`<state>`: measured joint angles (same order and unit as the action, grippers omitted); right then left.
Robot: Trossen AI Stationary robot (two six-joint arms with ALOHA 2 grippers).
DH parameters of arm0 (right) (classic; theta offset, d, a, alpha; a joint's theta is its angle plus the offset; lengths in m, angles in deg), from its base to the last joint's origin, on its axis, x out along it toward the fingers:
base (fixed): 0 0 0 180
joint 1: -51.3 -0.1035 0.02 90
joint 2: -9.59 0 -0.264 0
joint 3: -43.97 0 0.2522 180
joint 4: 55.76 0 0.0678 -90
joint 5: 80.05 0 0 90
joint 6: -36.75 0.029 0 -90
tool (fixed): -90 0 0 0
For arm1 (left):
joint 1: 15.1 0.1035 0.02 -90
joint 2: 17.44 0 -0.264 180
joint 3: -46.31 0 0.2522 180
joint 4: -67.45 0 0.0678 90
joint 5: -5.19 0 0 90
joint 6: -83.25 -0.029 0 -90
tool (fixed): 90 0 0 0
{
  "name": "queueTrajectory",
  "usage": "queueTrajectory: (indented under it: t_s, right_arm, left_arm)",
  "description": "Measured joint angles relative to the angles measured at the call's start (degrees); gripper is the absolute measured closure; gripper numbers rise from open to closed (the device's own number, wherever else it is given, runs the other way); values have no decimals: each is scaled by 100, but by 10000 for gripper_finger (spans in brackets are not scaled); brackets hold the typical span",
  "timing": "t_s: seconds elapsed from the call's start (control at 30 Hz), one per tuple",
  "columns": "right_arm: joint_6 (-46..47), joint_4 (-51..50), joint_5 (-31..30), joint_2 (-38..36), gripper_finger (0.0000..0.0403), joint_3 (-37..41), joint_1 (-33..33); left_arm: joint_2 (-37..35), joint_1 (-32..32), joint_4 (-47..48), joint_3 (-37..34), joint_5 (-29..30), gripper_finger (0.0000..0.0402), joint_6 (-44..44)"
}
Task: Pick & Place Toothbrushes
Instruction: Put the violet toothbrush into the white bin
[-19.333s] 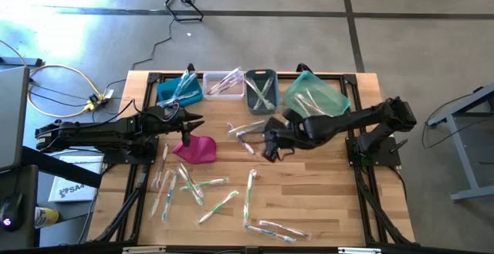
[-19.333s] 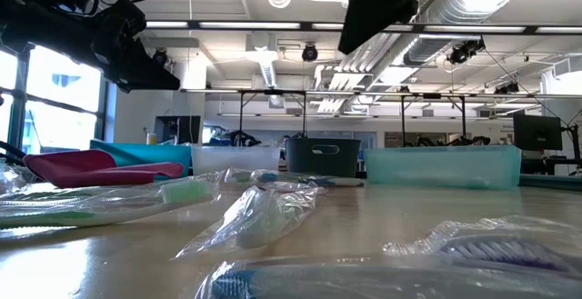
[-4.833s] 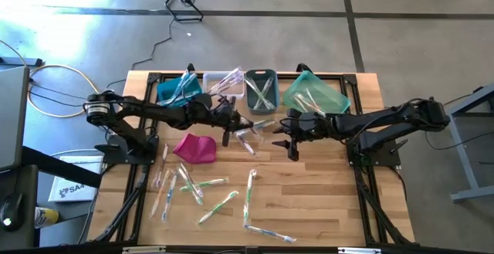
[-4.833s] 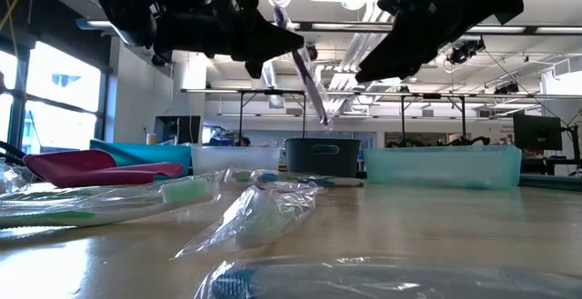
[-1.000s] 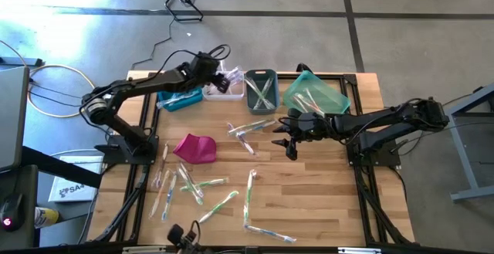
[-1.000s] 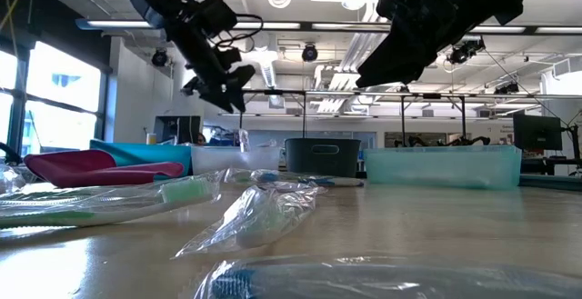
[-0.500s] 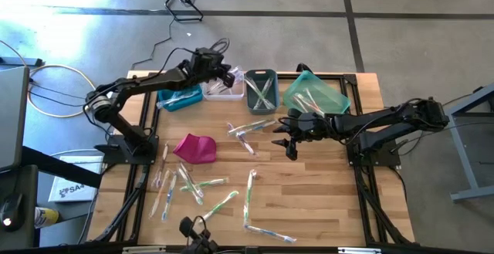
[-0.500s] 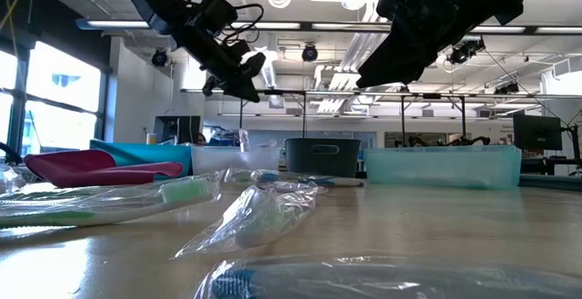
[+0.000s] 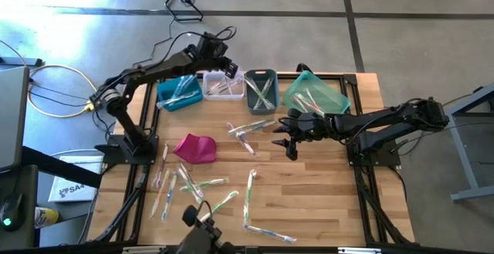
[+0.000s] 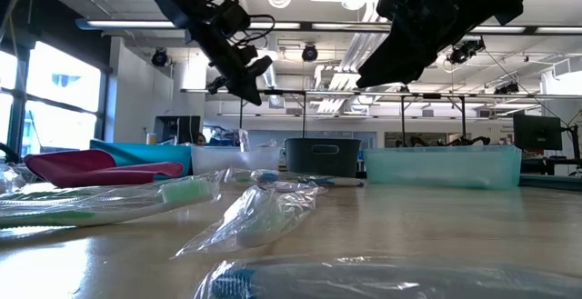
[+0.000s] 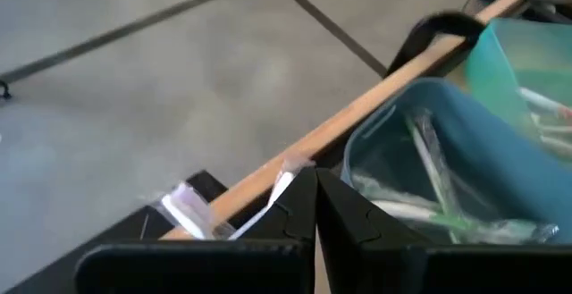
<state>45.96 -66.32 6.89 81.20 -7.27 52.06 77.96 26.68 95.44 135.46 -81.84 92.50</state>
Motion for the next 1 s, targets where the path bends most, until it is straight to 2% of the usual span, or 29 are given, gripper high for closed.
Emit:
queueTrajectory:
  t_s: [0.27,0.63,0.83,1.0]
  right_arm:
    - [0,-2,-1,0,211,0,0]
    - [-42,-4,-1,0,211,-2,0]
    - [-44,-4,-1,0,211,-1,0]
    - [-44,-4,-1,0,211,0,0]
  left_arm:
    - [578,-4,-83,45,52,401,98]
    - [865,-15,-138,45,1259,401,118]
    - [1118,-15,-243,45,1483,401,109]
    - [1180,-62,-111,45,1940,401,107]
